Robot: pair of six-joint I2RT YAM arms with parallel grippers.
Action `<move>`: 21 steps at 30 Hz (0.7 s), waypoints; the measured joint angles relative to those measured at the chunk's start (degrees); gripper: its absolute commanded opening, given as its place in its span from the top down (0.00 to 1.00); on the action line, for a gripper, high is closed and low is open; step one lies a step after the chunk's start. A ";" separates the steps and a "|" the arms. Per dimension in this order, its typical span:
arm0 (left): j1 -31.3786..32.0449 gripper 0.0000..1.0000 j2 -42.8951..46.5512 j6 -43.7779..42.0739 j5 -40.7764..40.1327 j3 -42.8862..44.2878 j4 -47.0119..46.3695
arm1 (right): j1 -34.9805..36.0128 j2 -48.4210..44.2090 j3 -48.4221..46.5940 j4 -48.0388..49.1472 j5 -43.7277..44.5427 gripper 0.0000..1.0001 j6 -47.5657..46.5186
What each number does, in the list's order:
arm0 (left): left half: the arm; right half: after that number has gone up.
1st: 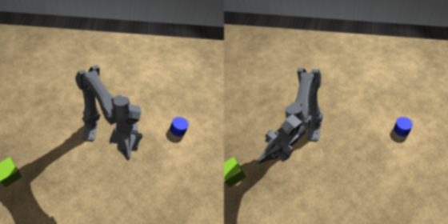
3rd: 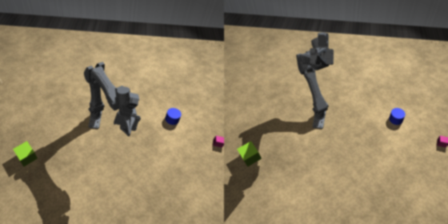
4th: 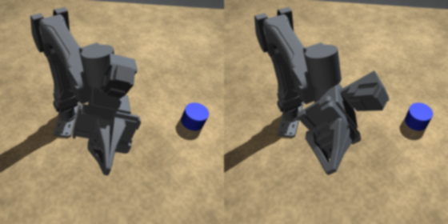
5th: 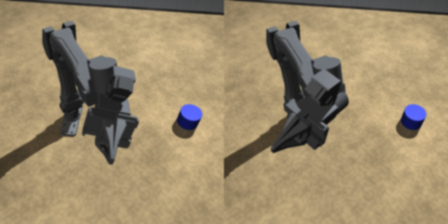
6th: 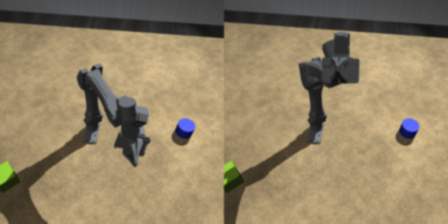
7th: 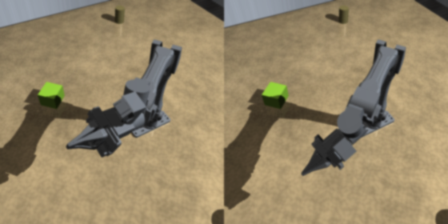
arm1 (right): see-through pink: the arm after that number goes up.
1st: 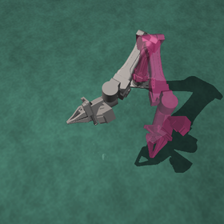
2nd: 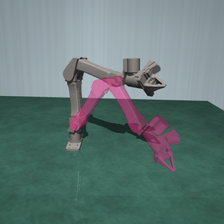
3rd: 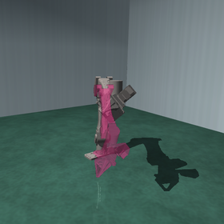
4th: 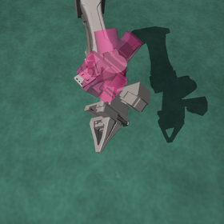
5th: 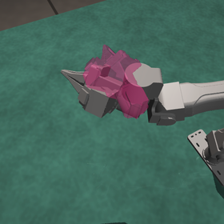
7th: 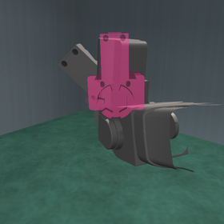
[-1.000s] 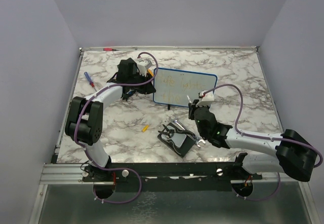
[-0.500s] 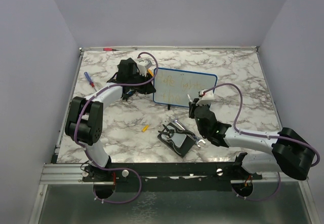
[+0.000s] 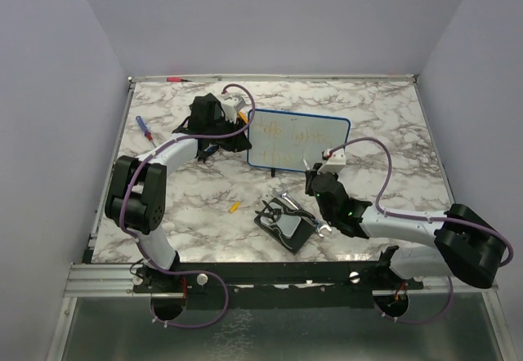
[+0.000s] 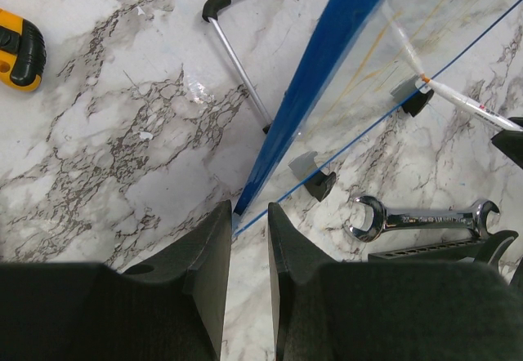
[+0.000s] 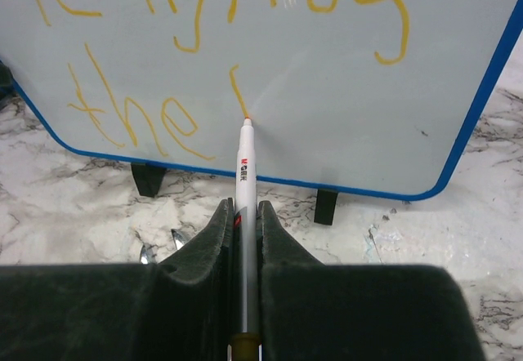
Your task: Write a sentence on the whiteboard
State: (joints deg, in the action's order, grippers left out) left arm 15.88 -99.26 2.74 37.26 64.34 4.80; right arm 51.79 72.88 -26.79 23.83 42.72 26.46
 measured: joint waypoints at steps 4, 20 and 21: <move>0.00 0.75 0.00 0.00 0.00 0.00 0.02 | 0.00 1.46 0.63 -1.29 -0.22 1.00 2.10; 0.00 0.75 0.00 0.02 -0.02 0.00 0.02 | 0.00 2.51 0.79 -2.69 -0.15 1.00 2.36; 0.00 0.75 0.00 0.00 0.00 0.00 0.02 | -0.02 2.32 0.79 -2.69 -0.09 1.00 2.01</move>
State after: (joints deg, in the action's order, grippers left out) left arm 15.88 -99.26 2.74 37.26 64.34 4.82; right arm 51.77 75.20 -26.00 21.15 42.63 28.47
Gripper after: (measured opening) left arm 0.251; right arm 0.100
